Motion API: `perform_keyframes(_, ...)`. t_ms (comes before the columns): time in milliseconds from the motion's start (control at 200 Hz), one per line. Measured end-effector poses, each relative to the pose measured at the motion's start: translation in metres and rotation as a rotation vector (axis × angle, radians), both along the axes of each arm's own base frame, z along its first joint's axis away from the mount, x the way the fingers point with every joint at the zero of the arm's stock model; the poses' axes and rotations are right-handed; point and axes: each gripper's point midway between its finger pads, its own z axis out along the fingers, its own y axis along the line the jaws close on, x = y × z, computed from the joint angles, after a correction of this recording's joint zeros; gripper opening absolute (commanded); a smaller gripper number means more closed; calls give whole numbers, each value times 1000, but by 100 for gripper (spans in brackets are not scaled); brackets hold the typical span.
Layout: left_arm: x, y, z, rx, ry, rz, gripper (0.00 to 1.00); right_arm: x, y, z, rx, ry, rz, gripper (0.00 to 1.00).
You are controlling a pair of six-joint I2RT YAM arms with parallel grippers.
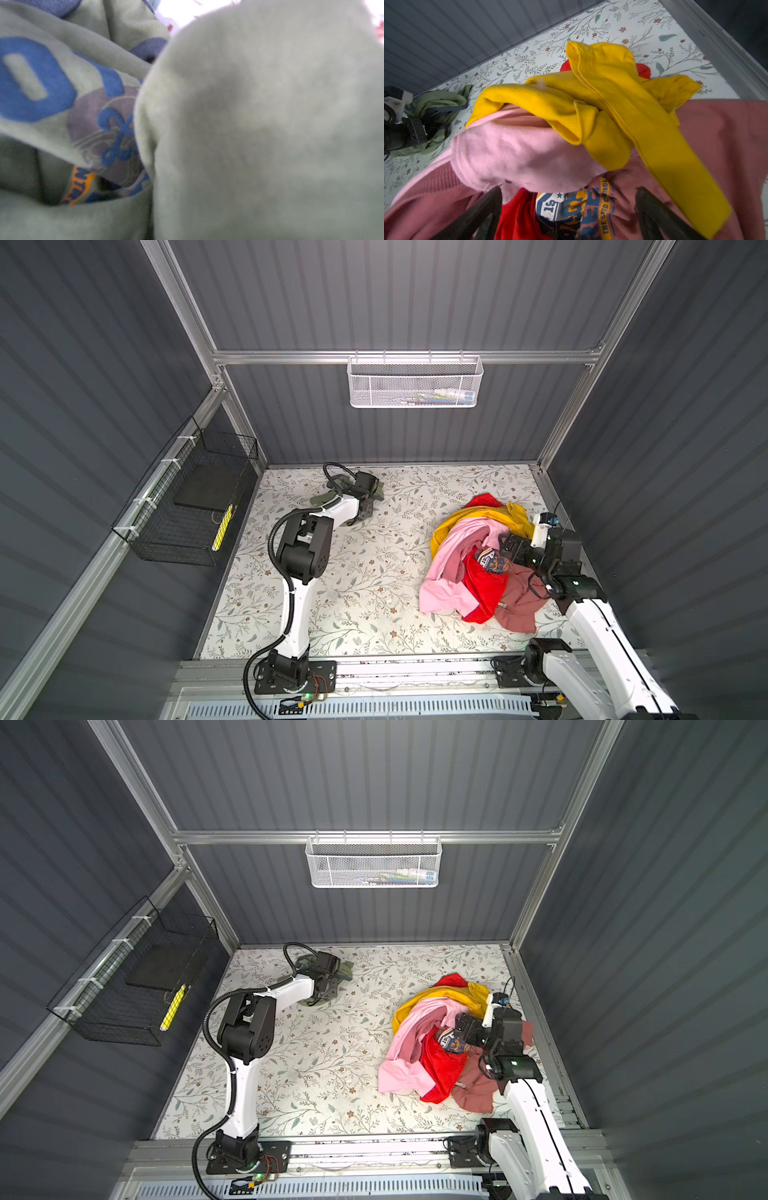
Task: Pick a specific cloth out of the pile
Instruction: 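Open the left gripper and release the green sweatshirt on the table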
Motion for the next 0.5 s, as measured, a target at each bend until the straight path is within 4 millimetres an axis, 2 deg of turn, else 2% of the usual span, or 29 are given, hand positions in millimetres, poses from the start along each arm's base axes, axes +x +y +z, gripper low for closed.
perform_keyframes(95,0,0,0,-16,4,-3,42,-6,-5,-9,-20,3,-12,99)
perform_keyframes(225,-6,-1,-1,-26,3,-12,70,-9,-9,-17,-49,6,-11,99)
perform_keyframes(385,-29,10,0,-3,45,-5,99,-5,-15,-19,-85,-20,-21,99)
perform_keyframes(500,-45,16,4,7,73,2,100,0,-19,-18,-107,-52,-31,99)
